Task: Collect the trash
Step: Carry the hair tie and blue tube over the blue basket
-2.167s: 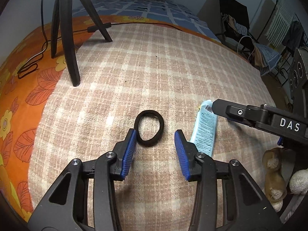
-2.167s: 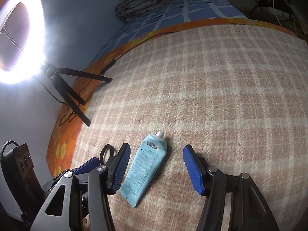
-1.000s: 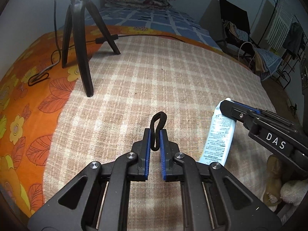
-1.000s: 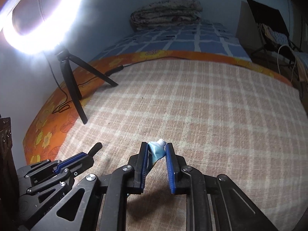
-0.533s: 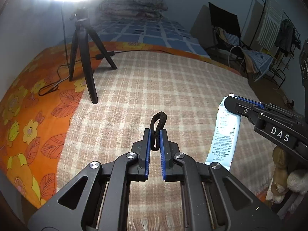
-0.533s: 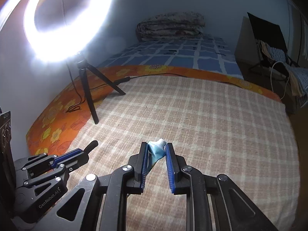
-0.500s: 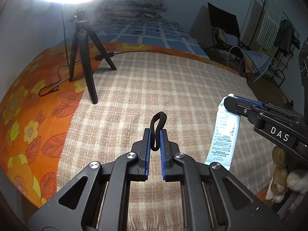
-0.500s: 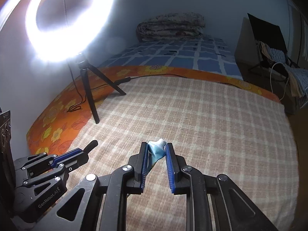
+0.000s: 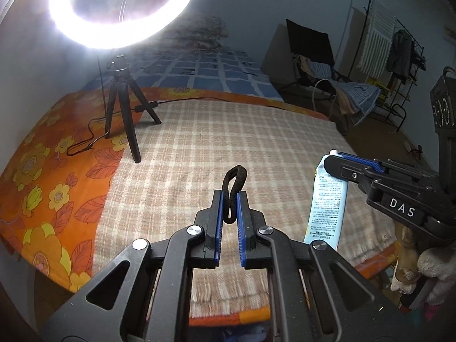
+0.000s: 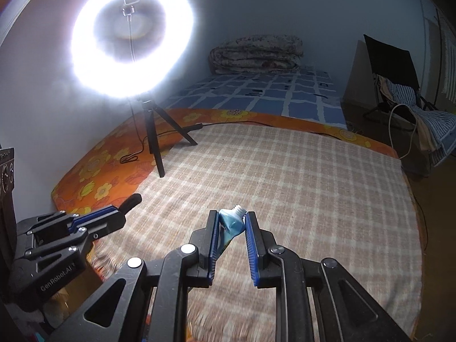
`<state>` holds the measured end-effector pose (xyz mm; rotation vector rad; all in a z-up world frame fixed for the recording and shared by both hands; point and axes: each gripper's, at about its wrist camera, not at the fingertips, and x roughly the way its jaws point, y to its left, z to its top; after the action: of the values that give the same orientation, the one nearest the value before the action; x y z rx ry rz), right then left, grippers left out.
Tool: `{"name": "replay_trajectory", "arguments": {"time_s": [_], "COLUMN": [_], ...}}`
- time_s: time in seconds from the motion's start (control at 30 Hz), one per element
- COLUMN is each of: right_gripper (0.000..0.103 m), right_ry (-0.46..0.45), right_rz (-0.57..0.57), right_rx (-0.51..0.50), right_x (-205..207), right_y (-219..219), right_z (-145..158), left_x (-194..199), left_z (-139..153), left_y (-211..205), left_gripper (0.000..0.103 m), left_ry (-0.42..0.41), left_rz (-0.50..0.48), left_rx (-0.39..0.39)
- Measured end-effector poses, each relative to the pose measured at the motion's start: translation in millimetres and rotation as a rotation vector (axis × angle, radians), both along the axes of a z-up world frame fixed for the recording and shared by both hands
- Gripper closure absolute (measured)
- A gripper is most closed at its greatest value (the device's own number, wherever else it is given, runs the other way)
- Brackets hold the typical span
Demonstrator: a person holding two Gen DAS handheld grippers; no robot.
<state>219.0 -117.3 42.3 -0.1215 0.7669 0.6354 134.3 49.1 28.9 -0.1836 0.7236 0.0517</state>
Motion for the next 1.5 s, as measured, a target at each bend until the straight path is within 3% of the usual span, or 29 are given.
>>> {"name": "replay_trajectory", "arguments": {"time_s": [0.43, 0.97, 1.5], "right_gripper": [0.086, 0.086, 0.086], "right_ry": [0.005, 0.073, 0.143], "right_rz": [0.023, 0.087, 0.108], "right_rx": [-0.022, -0.095, -0.134], "right_x": [-59.8, -123.3, -156.3], "right_y": [-40.5, -57.2, -68.8], "right_z": [-3.7, -46.2, -80.8], "left_x": [-60.0, -109.5, -144.1], "left_z": [4.1, -42.7, -86.6], "left_y": [-30.4, -43.3, -63.7], "left_gripper": [0.096, 0.096, 0.096], "left_ry": [-0.004, 0.111, 0.214], "left_rz": [-0.061, -0.079, -0.091], "left_rx": [-0.027, -0.049, -0.064]}}
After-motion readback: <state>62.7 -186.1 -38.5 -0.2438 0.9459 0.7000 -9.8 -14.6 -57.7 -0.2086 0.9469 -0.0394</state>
